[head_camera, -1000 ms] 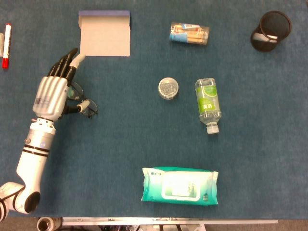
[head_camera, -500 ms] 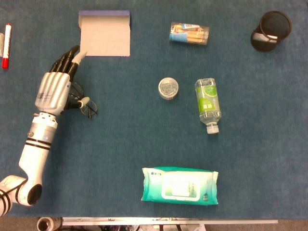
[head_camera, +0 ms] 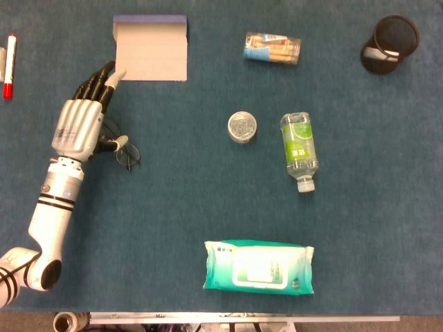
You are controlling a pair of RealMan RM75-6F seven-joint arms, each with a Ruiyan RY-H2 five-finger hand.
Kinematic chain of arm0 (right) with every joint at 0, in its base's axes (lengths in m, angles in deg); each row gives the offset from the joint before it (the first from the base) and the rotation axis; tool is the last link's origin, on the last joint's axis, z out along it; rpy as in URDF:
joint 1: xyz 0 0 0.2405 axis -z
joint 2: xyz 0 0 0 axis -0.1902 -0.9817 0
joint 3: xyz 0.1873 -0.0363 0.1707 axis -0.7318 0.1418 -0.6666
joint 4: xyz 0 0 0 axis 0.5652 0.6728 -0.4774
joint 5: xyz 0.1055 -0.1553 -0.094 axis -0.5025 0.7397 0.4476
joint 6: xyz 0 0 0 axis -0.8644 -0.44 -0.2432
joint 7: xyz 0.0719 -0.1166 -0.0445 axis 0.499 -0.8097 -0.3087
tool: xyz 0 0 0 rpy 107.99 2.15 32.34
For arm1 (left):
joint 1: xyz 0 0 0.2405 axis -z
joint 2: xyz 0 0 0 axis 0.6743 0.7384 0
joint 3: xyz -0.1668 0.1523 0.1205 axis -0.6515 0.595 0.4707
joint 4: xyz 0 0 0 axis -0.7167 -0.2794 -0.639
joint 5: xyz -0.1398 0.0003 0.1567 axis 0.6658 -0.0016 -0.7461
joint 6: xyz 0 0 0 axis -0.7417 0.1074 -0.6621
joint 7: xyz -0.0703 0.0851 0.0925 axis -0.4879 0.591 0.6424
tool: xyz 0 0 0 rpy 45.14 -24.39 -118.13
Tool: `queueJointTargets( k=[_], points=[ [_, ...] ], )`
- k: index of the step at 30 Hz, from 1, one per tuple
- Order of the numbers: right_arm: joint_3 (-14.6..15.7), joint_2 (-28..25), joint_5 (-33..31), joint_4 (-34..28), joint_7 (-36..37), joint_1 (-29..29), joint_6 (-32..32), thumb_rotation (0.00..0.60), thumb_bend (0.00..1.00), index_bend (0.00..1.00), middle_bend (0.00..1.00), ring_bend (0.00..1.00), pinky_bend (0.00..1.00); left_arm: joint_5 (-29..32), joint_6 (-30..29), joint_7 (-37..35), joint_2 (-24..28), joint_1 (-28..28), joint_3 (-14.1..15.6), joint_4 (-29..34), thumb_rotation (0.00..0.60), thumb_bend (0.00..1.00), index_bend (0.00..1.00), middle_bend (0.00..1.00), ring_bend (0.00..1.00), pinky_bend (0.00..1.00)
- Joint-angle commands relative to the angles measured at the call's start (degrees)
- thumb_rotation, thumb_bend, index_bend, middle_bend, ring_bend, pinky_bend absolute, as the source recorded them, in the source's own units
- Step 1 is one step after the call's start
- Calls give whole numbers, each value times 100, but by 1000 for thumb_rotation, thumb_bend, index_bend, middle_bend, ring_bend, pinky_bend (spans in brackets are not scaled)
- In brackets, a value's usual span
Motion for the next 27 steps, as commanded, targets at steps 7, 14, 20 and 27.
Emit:
queueJointTargets(
  k=[7, 14, 20, 27],
  points=[
    [9, 5, 18, -9, -12, 3, -7, 600, 409, 566, 466, 335, 305, 47, -58, 144, 207, 2, -63, 198, 600, 0, 0, 22, 69, 138],
    [3, 11, -8, 2, -15, -8, 20, 600, 408, 566, 466, 335, 305, 115, -35, 221, 247, -14, -59, 93, 600, 0, 0, 22, 68, 138],
    [4, 21, -12, 7, -28, -14, 33, 600, 409, 566, 466, 335, 305, 142, 16, 178, 202, 3, -48, -27, 600, 0, 0, 22, 69, 138],
    [5, 19, -10, 9, -16, -12, 28, 600, 409, 566, 466, 335, 305, 135, 57, 148, 107, 61, -49, -214, 600, 0, 0, 22, 68, 138]
  ],
)
